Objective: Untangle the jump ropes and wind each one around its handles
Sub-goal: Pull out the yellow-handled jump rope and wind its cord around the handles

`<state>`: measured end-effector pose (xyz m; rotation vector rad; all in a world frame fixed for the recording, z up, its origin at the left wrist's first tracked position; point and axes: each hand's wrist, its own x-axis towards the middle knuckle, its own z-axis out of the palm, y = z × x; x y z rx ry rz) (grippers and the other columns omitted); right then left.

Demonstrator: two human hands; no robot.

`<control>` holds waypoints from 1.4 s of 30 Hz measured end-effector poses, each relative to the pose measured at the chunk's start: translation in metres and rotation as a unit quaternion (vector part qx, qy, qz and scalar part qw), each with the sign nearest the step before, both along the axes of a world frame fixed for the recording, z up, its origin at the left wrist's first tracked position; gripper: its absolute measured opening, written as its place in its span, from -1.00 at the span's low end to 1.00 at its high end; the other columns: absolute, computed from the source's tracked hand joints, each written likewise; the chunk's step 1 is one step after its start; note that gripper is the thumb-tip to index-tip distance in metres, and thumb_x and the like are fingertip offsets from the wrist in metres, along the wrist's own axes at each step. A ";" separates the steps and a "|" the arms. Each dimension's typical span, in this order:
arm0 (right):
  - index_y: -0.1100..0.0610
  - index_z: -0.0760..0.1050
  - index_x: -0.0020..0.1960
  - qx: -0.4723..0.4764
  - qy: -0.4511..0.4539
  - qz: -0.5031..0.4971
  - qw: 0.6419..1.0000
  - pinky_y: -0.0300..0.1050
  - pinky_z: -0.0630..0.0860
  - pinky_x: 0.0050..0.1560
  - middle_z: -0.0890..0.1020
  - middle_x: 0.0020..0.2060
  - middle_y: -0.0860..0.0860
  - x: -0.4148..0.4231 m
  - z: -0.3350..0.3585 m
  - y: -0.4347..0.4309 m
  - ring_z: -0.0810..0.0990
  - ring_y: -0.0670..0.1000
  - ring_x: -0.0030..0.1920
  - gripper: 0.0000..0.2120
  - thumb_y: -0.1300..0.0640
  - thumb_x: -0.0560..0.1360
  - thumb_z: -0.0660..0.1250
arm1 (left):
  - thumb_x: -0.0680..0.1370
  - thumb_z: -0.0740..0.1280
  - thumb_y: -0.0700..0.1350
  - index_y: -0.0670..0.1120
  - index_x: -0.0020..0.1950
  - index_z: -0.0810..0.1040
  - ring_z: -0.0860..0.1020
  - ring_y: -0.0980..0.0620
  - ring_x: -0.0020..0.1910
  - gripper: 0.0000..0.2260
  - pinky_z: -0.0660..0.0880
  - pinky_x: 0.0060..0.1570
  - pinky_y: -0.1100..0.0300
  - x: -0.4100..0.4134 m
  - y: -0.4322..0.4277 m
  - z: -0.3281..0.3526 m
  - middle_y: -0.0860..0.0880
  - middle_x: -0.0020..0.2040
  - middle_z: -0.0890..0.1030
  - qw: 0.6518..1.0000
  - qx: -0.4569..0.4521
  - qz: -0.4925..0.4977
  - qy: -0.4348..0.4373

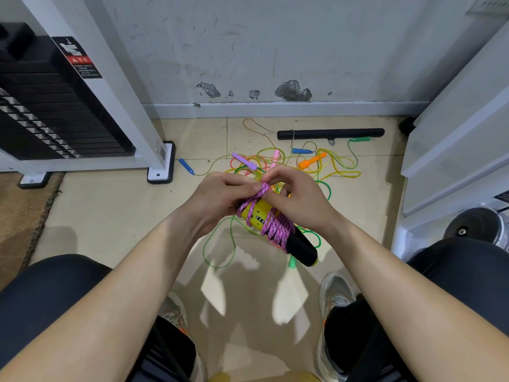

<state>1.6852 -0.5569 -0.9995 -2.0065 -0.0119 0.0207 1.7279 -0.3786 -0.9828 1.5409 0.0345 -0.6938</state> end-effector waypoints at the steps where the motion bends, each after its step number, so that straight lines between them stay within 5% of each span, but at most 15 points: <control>1: -0.10 0.54 -0.07 -0.003 0.007 -0.001 1.000 -0.13 0.44 -0.27 0.64 -0.13 -0.23 0.000 0.000 0.000 0.46 -0.14 -0.42 -0.83 0.16 0.46 0.41 | 0.46 0.48 -0.27 -0.20 -0.03 0.70 0.67 -0.02 -0.26 -0.90 0.61 -0.24 0.15 0.000 0.000 -0.001 -0.12 -0.19 0.70 1.000 -0.003 0.012 0.001; 6: -0.08 0.57 -0.03 -0.019 0.040 0.008 0.999 -0.07 0.48 -0.21 0.65 -0.09 -0.20 -0.002 0.001 0.005 0.50 -0.05 -0.34 -0.87 0.02 0.43 0.32 | 0.44 0.46 -0.41 -0.21 -0.02 0.70 0.66 0.05 -0.26 -0.82 0.58 -0.29 0.23 -0.001 -0.003 -0.003 -0.06 -0.16 0.71 0.999 0.000 0.049 -0.024; 10: -0.05 0.59 -0.03 -0.086 0.027 -0.008 0.996 -0.36 0.30 -0.37 0.57 -0.35 -0.39 0.001 0.000 0.006 0.53 -0.17 -0.40 -0.92 -0.04 0.54 0.39 | 0.46 0.43 -0.42 -0.17 -0.07 0.69 0.66 0.11 -0.30 -0.82 0.54 -0.32 0.30 -0.006 -0.008 -0.004 -0.01 -0.24 0.71 0.997 0.001 0.059 -0.052; 12: -0.02 0.62 -0.01 -0.102 0.029 0.003 0.994 -0.25 0.43 -0.30 0.65 -0.26 -0.25 0.004 -0.002 0.006 0.59 -0.15 -0.33 -0.93 0.02 0.53 0.41 | 0.47 0.42 -0.42 -0.14 -0.10 0.70 0.64 0.17 -0.30 -0.80 0.52 -0.30 0.34 -0.007 -0.009 -0.007 0.04 -0.26 0.70 0.993 0.034 0.055 -0.103; 15: 0.03 0.66 -0.03 -0.116 0.040 0.011 0.992 -0.11 0.57 -0.15 0.69 -0.14 -0.07 0.005 -0.005 0.005 0.64 -0.07 -0.24 -0.89 0.14 0.44 0.43 | 0.47 0.43 -0.36 0.01 -0.16 0.72 0.66 0.10 -0.19 -0.74 0.59 -0.12 0.17 -0.009 -0.010 -0.014 0.00 -0.16 0.70 0.972 0.115 0.024 -0.201; 19: 0.08 0.62 -0.12 -0.084 0.062 0.007 0.994 -0.31 0.38 -0.32 0.60 -0.26 -0.13 0.005 -0.007 0.004 0.57 -0.13 -0.31 -0.94 0.19 0.43 0.47 | 0.46 0.42 -0.23 0.19 -0.18 0.64 0.64 0.04 -0.07 -0.73 0.60 0.01 -0.03 -0.012 -0.014 -0.021 0.16 -0.12 0.60 0.931 0.200 -0.023 -0.305; 22: 0.00 0.54 -0.17 -0.059 0.040 -0.023 0.997 -0.20 0.48 -0.23 0.59 -0.14 -0.05 0.007 -0.010 0.001 0.57 -0.06 -0.26 -0.87 0.16 0.47 0.47 | 0.49 0.43 -0.21 0.15 -0.08 0.51 0.66 0.03 -0.06 -0.75 0.61 -0.02 -0.05 -0.009 -0.012 -0.022 0.13 -0.07 0.58 0.941 0.174 -0.010 -0.289; 26: 0.04 0.52 -0.13 0.004 0.029 -0.040 0.999 0.13 0.58 -0.16 0.61 -0.13 -0.02 0.007 -0.010 -0.001 0.62 0.12 -0.29 -0.88 0.19 0.50 0.44 | 0.50 0.48 -0.18 0.11 0.10 0.55 0.62 0.10 -0.01 -0.74 0.53 -0.11 0.28 -0.006 -0.009 -0.023 0.06 0.04 0.56 0.949 0.168 -0.015 -0.266; 30: -0.07 0.49 -0.18 0.017 0.032 -0.044 0.998 0.07 0.51 -0.20 0.56 -0.21 -0.11 0.009 -0.010 -0.003 0.55 0.01 -0.31 -0.86 0.07 0.50 0.42 | 0.51 0.48 -0.13 0.26 -0.03 0.58 0.57 0.18 0.00 -0.74 0.43 -0.07 0.44 -0.008 -0.010 -0.024 0.14 0.02 0.54 0.946 0.167 -0.053 -0.274; 35: -0.06 0.49 -0.22 -0.008 0.041 -0.046 0.998 -0.18 0.41 -0.20 0.56 -0.27 -0.16 0.008 -0.007 -0.002 0.49 -0.21 -0.32 -0.81 0.09 0.55 0.39 | 0.50 0.50 -0.06 0.14 -0.02 0.64 0.56 0.10 -0.06 -0.88 0.47 -0.04 0.24 -0.008 -0.012 -0.030 0.12 -0.04 0.63 0.948 0.181 -0.054 -0.256; 42: 0.05 0.61 -0.26 0.022 0.070 -0.046 0.996 -0.21 0.44 -0.16 0.58 -0.37 -0.15 0.010 -0.001 -0.002 0.52 -0.17 -0.29 -0.85 0.13 0.48 0.45 | 0.47 0.52 0.05 0.15 -0.09 0.66 0.55 0.22 -0.08 -0.92 0.43 -0.14 0.35 -0.014 -0.016 -0.037 0.10 -0.05 0.61 0.953 0.174 -0.033 -0.247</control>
